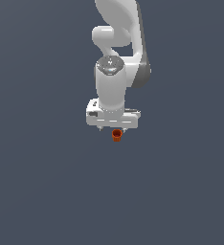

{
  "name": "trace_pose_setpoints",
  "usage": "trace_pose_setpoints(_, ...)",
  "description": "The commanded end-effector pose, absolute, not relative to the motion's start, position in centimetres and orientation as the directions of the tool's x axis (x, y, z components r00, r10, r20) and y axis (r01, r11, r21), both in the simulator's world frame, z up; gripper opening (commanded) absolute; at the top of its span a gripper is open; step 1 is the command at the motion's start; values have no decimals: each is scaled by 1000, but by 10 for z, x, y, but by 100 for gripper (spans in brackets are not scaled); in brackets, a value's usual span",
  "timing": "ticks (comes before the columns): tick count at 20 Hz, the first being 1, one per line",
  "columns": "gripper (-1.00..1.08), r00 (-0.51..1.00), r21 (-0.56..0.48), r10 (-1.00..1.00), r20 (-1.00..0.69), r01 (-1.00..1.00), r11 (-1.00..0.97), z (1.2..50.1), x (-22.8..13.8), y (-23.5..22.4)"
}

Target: Pick up the object and move it to a goal position.

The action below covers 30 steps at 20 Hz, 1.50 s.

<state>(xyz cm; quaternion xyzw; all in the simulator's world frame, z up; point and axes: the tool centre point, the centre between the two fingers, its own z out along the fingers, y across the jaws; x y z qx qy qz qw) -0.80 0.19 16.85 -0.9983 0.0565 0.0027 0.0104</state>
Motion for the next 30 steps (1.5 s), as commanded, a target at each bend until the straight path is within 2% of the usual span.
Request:
trace_pose_setpoints(1,100,990,-19,-140,-7,-140,-990,161,-11,4)
trace_pose_setpoints(17,100,915,-3,-404,-3,-404,-915,98,-51,23)
trace_pose_setpoints(30,100,895,0,-446,-1,-446,-895,86,-59,26)
